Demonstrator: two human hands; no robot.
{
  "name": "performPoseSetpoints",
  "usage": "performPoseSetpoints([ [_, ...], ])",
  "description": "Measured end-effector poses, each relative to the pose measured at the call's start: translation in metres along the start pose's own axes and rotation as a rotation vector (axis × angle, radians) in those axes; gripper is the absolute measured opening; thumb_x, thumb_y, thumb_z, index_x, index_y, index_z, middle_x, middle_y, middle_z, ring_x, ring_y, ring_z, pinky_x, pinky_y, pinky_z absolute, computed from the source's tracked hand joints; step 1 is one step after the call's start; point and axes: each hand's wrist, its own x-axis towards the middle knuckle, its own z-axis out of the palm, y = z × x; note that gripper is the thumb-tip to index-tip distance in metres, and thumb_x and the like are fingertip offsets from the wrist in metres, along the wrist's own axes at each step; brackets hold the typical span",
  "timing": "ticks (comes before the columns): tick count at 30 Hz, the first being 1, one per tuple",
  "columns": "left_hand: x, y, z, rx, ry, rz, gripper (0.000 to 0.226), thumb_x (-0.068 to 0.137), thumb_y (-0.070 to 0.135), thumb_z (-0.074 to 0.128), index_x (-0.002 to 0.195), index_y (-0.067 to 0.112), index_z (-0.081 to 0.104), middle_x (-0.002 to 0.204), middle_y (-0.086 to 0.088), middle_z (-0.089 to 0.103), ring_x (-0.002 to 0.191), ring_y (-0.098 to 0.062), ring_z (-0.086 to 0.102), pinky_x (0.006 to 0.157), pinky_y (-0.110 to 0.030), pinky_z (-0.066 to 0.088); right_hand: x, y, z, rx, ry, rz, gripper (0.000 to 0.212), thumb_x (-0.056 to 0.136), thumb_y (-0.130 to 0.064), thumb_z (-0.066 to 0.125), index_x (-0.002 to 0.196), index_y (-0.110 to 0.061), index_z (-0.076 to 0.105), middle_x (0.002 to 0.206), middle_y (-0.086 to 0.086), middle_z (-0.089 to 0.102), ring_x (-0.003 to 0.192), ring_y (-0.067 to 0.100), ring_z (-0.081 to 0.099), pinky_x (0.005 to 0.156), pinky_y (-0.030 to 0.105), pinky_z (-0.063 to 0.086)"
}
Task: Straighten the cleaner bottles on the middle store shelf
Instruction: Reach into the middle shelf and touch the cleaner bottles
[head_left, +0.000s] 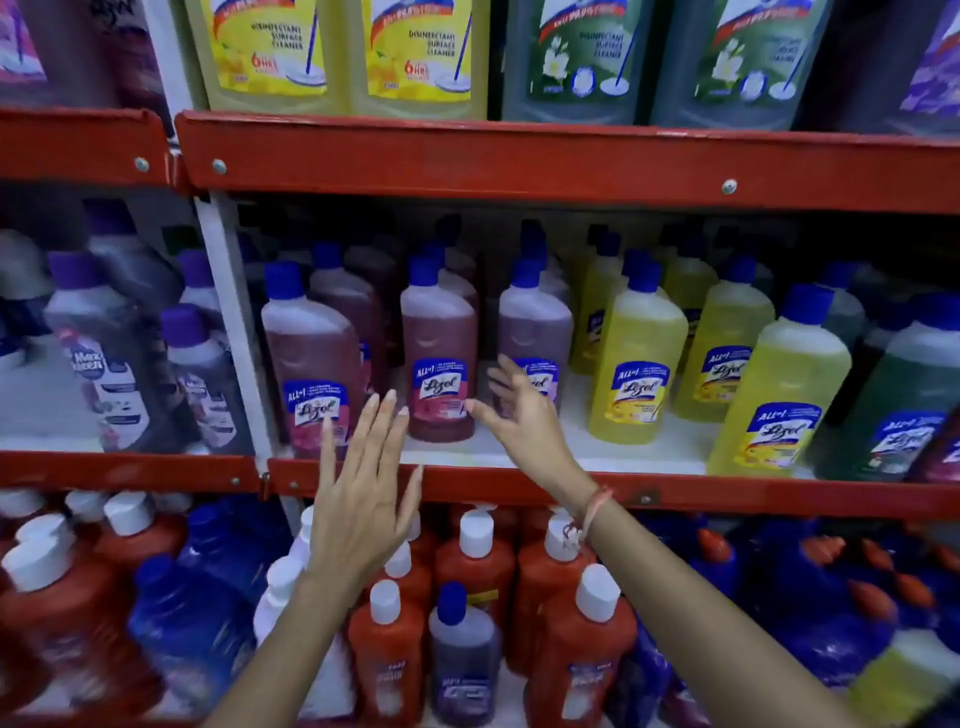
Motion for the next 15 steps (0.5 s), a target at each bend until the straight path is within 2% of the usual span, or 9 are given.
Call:
performPoseSetpoints([
  [2,-0.004,-0.005,0.002,0.046,-0.048,-0.007,0.067,0.094,0.035,0.045,0.151,0.008,0.025,0.161,-0.011,0.025,0.149,-0.024,0.022,0.12,-0.059,0.015,0.005,0.001,0.008,-0.029,-0.007,0.024,0.078,0.087,-0.015,0.069,0.152,-0.006,0.027,0.148,0.013,0.048,0.135,0.022,0.048,0.112,0.04,0.04],
  [6,-0.018,-0.014,0.016,0.061,-0.108,0.003,0.062,0.095,0.038,0.046,0.148,0.007,0.034,0.159,-0.012,0.031,0.148,-0.024,0.026,0.117,-0.061,0.021,0.019,0.002,0.024,-0.015,-0.013,0.071,0.081,0.085,-0.017,0.072,0.151,-0.009,0.027,0.142,0.013,0.055,0.128,0.025,0.055,0.106,0.043,0.046],
  [10,-0.023,-0.015,0.022,-0.012,-0.158,-0.026,0.061,0.095,0.042,0.039,0.148,0.011,0.034,0.159,-0.007,0.032,0.148,-0.02,0.025,0.119,-0.06,0.018,0.031,0.003,0.034,-0.035,-0.053,0.109,0.079,0.084,-0.022,0.074,0.147,-0.007,0.029,0.13,0.012,0.063,0.114,0.022,0.062,0.097,0.032,0.048],
  [13,-0.023,-0.012,0.022,-0.066,-0.153,-0.047,0.061,0.095,0.042,0.039,0.148,0.012,0.033,0.158,-0.006,0.034,0.148,-0.018,0.024,0.12,-0.059,0.014,0.035,0.007,0.038,0.017,-0.066,0.177,0.07,0.082,-0.023,0.075,0.138,-0.005,0.036,0.128,0.015,0.063,0.116,0.028,0.062,0.099,0.037,0.05],
  [15,-0.023,-0.014,0.022,-0.084,-0.156,-0.045,0.061,0.095,0.043,0.039,0.148,0.013,0.034,0.157,-0.005,0.036,0.148,-0.017,0.025,0.12,-0.059,0.013,0.036,0.008,0.039,0.034,-0.083,0.195,0.072,0.082,-0.024,0.076,0.138,-0.005,0.035,0.128,0.015,0.063,0.115,0.027,0.062,0.101,0.04,0.05],
])
